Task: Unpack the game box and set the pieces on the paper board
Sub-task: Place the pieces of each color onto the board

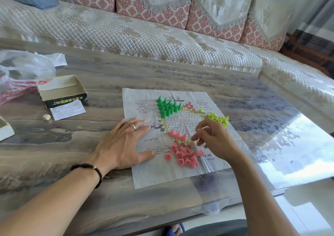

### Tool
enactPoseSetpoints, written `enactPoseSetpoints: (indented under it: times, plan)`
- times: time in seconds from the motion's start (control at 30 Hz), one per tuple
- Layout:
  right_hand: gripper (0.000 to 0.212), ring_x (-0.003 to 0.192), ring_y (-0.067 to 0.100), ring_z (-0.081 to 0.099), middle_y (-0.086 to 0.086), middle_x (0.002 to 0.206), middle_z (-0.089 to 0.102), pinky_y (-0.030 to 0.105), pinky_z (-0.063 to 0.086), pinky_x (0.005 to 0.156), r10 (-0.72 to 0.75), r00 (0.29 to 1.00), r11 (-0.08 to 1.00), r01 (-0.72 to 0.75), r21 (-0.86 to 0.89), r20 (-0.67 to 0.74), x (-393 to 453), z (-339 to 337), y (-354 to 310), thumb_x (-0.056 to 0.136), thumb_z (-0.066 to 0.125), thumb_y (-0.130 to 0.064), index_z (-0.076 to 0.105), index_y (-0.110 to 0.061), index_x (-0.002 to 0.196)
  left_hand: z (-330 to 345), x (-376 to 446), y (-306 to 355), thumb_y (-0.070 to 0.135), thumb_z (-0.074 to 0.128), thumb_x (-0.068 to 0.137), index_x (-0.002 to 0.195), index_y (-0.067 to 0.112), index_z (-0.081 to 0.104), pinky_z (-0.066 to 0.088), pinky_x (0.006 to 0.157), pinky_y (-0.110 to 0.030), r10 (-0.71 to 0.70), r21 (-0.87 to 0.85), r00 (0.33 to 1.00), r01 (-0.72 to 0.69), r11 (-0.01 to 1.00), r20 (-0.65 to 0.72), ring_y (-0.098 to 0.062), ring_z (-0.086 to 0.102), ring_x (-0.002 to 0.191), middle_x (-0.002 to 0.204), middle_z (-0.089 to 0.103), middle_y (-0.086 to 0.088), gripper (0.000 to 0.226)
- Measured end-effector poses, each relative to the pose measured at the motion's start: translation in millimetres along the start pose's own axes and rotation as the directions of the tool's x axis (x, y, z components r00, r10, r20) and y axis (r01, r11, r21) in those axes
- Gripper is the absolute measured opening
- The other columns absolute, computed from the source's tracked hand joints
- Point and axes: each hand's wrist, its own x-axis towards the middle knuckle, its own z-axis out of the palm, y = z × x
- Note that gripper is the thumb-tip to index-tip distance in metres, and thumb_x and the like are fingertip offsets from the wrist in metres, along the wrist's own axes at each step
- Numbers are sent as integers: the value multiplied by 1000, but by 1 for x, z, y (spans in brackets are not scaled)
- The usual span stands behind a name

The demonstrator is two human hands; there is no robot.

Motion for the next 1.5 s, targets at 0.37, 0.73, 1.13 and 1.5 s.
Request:
enactPoseSetpoints:
  times: [0.37, 0.73, 1.13, 1.5]
  plan:
    - [8, 63, 18, 68, 5, 69, 70, 41, 58, 63, 9, 999, 983, -3, -182, 35, 6, 8, 6, 90, 59, -13, 58, -19, 96, -1, 0, 0, 85, 23, 64, 150, 29, 26, -1, 120, -31, -5, -6, 1000, 5, 1000, 6, -6, 1, 147, 159, 15, 10, 102]
    - [2, 61, 8, 59, -3, 69, 67, 17, 46, 55, -57, 997, 943, 69, -324, 47, 10, 9, 11, 82, 72, -19, 73, -17, 84, -1, 1, -1, 85, 25, 62, 150, 29, 28, 1, 120, -31, -7, -10, 1000, 6, 1000, -6, -5, 1, 146, 159, 17, 11, 104]
    - [10, 64, 9, 62, -5, 68, 67, 21, 47, 59, -56, 995, 939, 79, -336, 78, 10, 11, 9, 83, 69, -15, 68, -18, 92, -2, 1, -1, 85, 25, 60, 149, 27, 30, -1, 119, -28, 1, -19, 1000, -1, 1000, -13, -6, 3, 146, 158, 20, 9, 106]
    - [15, 63, 2, 52, -12, 69, 58, 17, 39, 60, -39, 997, 959, 57, -277, 69, -10, -1, 5, 78, 59, -6, 64, -20, 79, -2, 1, -3, 85, 28, 61, 149, 26, 31, 5, 120, -32, 8, -27, 1000, -8, 1000, -8, -8, 5, 147, 158, 22, 8, 105]
